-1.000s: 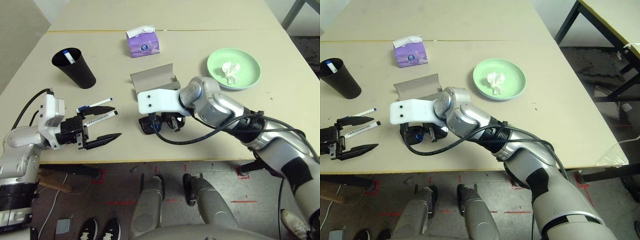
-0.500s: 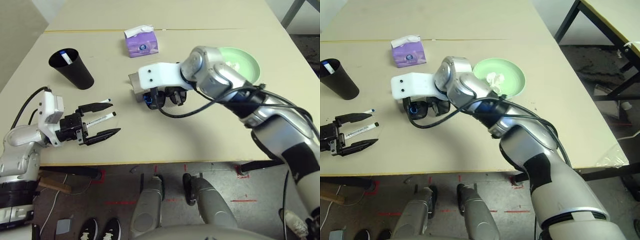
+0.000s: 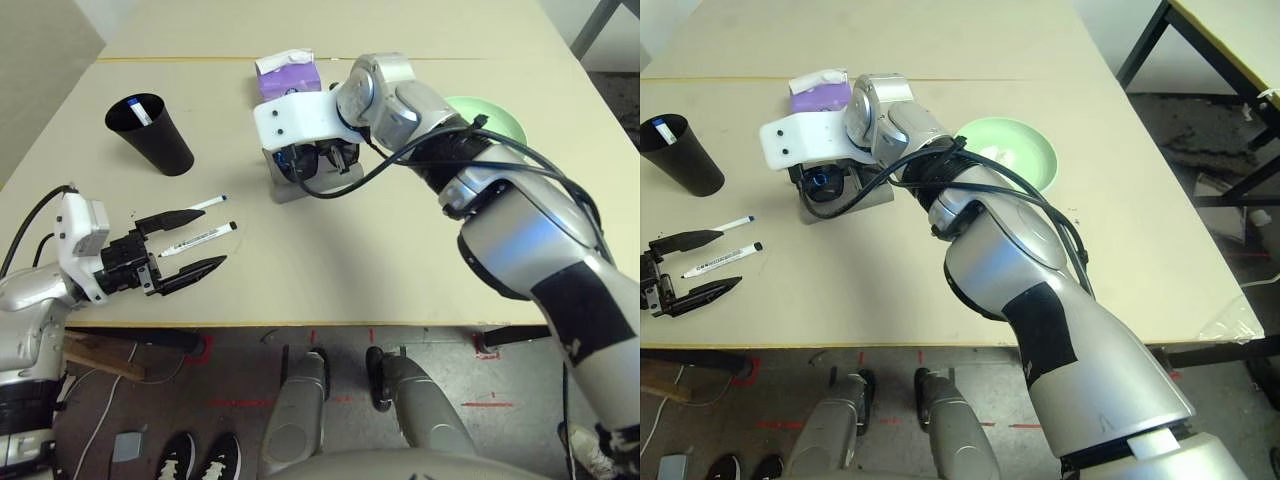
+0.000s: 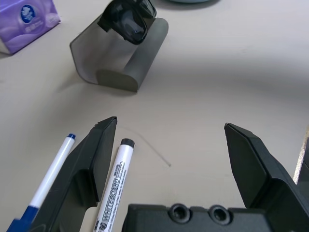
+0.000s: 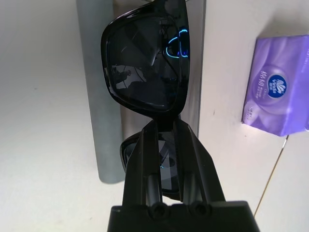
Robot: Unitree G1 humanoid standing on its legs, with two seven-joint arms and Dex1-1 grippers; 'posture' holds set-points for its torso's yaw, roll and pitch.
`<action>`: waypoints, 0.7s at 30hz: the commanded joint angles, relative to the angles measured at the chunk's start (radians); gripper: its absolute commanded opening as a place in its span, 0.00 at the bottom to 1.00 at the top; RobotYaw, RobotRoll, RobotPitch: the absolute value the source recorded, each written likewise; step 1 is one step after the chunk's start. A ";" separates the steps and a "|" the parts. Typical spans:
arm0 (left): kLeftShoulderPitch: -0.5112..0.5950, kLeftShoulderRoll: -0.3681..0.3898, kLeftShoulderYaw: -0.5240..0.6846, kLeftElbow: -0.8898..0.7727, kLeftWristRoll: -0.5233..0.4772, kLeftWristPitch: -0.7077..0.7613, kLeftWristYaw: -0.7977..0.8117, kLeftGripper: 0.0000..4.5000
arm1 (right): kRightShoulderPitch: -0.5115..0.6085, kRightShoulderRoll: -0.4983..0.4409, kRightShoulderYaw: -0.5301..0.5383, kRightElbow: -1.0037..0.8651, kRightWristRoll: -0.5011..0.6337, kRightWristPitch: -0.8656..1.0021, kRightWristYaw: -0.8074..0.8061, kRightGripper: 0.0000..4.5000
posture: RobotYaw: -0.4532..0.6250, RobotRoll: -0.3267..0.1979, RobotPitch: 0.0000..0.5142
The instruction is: Organize and tidy the items on the table.
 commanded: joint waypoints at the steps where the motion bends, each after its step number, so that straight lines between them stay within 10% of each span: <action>1: 0.038 -0.004 0.029 -0.017 -0.003 -0.004 0.003 1.00 | -0.015 0.026 -0.021 0.064 -0.030 -0.043 -0.031 0.03 | 0.59 0.62 0.50; 21: 0.120 -0.016 0.085 -0.066 -0.021 0.003 0.022 1.00 | 0.010 0.079 -0.080 0.168 -0.092 -0.046 -0.099 0.03 | 0.64 0.62 0.54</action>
